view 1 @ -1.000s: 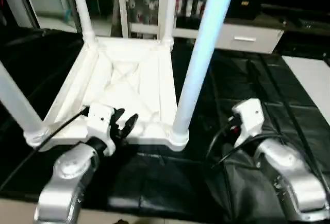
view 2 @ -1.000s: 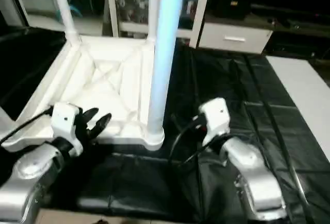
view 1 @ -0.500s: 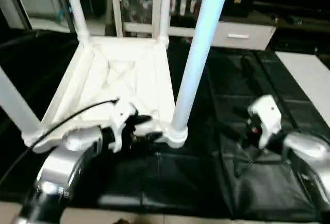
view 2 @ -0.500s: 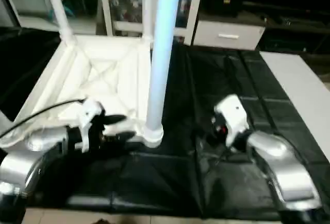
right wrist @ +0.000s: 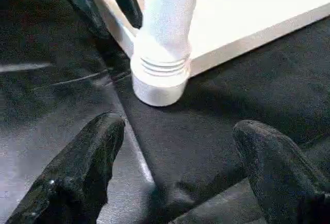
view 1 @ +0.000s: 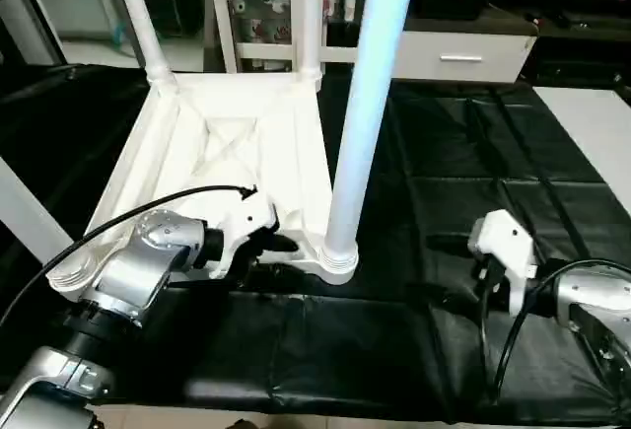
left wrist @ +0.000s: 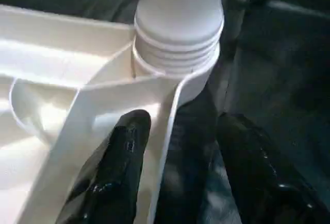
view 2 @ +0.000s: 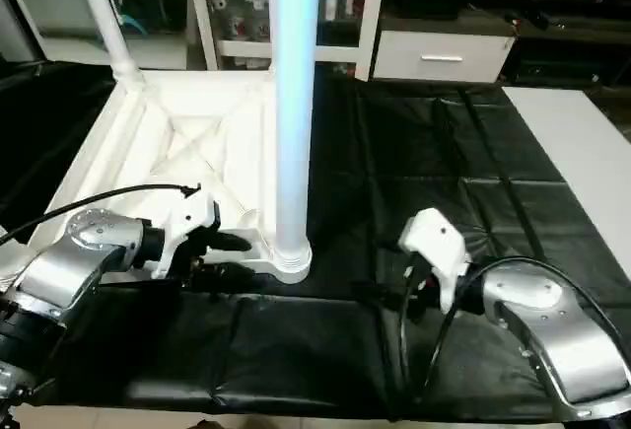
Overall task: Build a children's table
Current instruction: Rotate leg to tighten
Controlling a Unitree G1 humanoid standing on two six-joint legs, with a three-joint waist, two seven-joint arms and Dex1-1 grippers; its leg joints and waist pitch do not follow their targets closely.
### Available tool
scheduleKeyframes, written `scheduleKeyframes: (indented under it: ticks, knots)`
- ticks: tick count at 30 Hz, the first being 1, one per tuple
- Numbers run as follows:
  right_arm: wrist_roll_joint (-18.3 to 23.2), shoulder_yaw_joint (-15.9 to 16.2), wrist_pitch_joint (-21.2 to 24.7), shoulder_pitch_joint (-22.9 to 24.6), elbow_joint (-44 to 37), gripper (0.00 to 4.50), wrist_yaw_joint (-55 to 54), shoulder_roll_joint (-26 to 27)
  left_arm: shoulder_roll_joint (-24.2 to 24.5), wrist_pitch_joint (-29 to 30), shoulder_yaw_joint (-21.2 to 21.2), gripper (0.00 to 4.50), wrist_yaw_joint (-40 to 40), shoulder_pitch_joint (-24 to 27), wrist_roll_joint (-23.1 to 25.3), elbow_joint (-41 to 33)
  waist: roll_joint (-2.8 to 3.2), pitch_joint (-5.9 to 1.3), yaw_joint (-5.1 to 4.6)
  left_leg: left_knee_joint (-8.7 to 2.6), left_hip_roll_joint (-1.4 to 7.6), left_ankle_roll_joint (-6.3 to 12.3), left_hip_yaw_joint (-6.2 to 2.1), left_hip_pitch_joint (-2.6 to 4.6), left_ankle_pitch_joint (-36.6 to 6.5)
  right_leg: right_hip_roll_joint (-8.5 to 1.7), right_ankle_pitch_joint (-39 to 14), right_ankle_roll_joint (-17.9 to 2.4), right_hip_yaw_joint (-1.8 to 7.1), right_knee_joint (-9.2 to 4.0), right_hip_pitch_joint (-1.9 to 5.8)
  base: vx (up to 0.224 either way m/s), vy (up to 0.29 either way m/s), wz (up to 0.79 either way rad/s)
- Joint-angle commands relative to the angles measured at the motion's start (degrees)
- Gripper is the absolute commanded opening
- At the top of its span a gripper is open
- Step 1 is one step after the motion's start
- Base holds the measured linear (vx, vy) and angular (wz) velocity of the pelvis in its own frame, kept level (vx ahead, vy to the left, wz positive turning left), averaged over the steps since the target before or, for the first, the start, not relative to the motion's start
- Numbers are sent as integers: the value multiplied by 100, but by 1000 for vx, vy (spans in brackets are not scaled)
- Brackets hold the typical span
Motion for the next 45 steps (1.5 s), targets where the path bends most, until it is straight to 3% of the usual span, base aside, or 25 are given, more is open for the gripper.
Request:
scheduleKeyframes:
  ticks: [1,6,8,11,21,29,32,37,43,45]
  knots:
    - [29,-1,47,98,-235,382,68,-97,77,-130,-111,211,-160,-91,107,183,6,-320,18,-403,380,313,-149,177,-1014,-494,247,-1668,246,-415,123,0,0,0]
    - [37,18,46,84,-253,382,112,-147,68,-301,-167,168,-94,-97,264,319,9,-331,21,-402,388,338,-148,166,-932,-503,453,-1696,242,-395,123,0,0,0]
    - [24,61,58,-8,-228,382,131,-154,49,-529,-226,163,155,-157,489,575,-42,-322,16,-392,379,405,-136,159,-926,-506,343,-1662,247,-412,124,0,0,0]
    - [34,75,64,-18,-258,382,165,-167,31,-672,-249,130,259,-226,588,786,-62,-323,25,-390,386,419,-136,158,-874,-515,256,-1626,247,-414,123,0,0,0]
    - [22,127,7,-175,-141,382,226,-125,59,-889,-279,58,-113,-303,597,975,-63,-316,32,-395,386,427,-128,160,-870,-520,148,-1627,246,-416,100,0,0,0]
    - [-75,126,-50,-392,201,382,-230,304,-45,-1056,-426,5,-169,-210,727,880,-53,-341,26,-383,385,479,-125,149,-674,-518,542,-1699,236,-374,106,0,0,0]
    - [68,165,-37,-337,156,382,-138,405,-174,-862,-418,2,-225,-63,559,547,-45,-341,24,-389,400,467,-129,151,-722,-521,553,-1706,235,-366,109,0,0,0]
    - [-33,386,-167,-373,302,382,-22,494,-399,-675,-342,2,-114,182,309,89,-95,-321,25,-388,396,505,-113,141,-780,-532,328,-1690,239,-390,105,0,0,0]
    - [-458,745,-449,-872,951,382,29,606,-527,-743,-328,2,67,512,331,-146,-127,-303,15,-400,385,418,-94,150,-880,-512,-231,-1532,239,-442,75,0,0,0]
    - [-500,786,-457,-973,1068,382,39,629,-537,-672,-310,2,81,536,332,-232,-138,-313,12,-391,380,427,-85,146,-819,-510,-204,-1499,241,-434,73,0,0,0]
